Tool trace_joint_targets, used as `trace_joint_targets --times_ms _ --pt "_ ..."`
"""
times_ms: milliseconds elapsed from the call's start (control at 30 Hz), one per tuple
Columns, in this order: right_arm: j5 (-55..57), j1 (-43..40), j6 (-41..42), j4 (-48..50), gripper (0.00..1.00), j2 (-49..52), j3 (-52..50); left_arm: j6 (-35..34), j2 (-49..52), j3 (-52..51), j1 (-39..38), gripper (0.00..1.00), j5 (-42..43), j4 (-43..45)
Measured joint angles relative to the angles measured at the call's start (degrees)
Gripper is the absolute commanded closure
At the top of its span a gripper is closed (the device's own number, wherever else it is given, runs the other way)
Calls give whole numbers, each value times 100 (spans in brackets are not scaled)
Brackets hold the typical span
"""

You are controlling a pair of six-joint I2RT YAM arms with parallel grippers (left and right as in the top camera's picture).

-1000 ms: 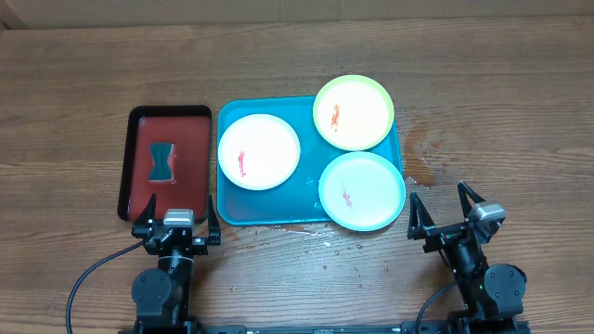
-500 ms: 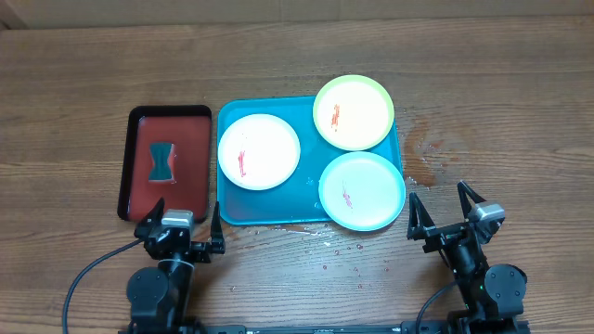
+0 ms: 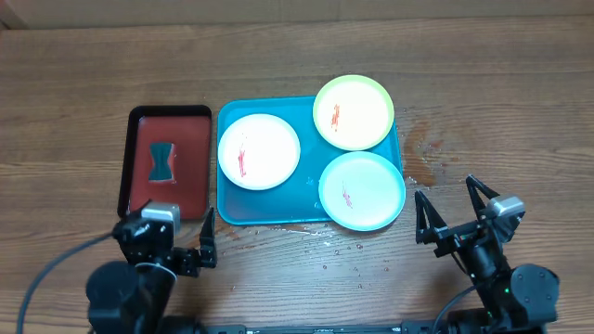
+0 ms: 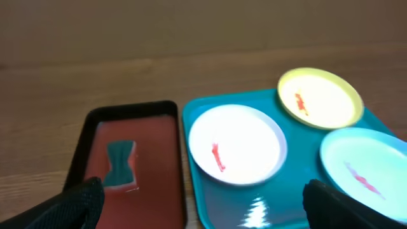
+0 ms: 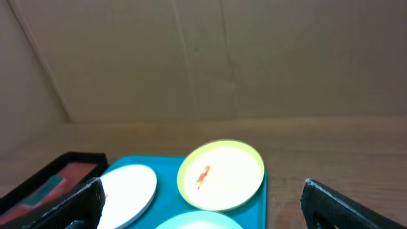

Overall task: Clean dirty plates on tray and stack at the side
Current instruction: 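Move right gripper to the white plate rim and grasp it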

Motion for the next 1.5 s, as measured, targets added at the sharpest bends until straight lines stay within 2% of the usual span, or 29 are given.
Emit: trace_joint_targets --times_ms 267,500,733,800,967,1167,1267,1367,1500 --pt "-216 -2 -9 -975 0 999 1388 -20 1707 1659 0 0 564 -1495" --pt "-507 -2 -13 -2256 0 2175 2747 -28 3095 2876 0 0 796 -2723" --pt "-678 -2 -17 -3947 0 3585 4236 -166 3801 3198 0 0 1075 -3047" --pt "-787 -2 -13 -4159 0 3910 4529 -170 3915 3198 0 0 1211 -3056" --pt "-1239 -2 39 -3978 0 4538 4728 -170 4212 3198 0 0 1425 -3053" --pt "-1853 0 258 -3480 20 5283 4730 -170 4627 3198 0 0 1534 -3018" --pt "-1895 31 505 -3292 23 5716 4730 -203 4745 3202 0 5 1541 -2892" --pt "-1834 136 772 -3095 24 6238 4750 -505 4859 3392 0 6 1305 -2844" --pt "-1523 446 1047 -3099 25 7007 5095 -1071 5062 4116 0 6 584 -3069"
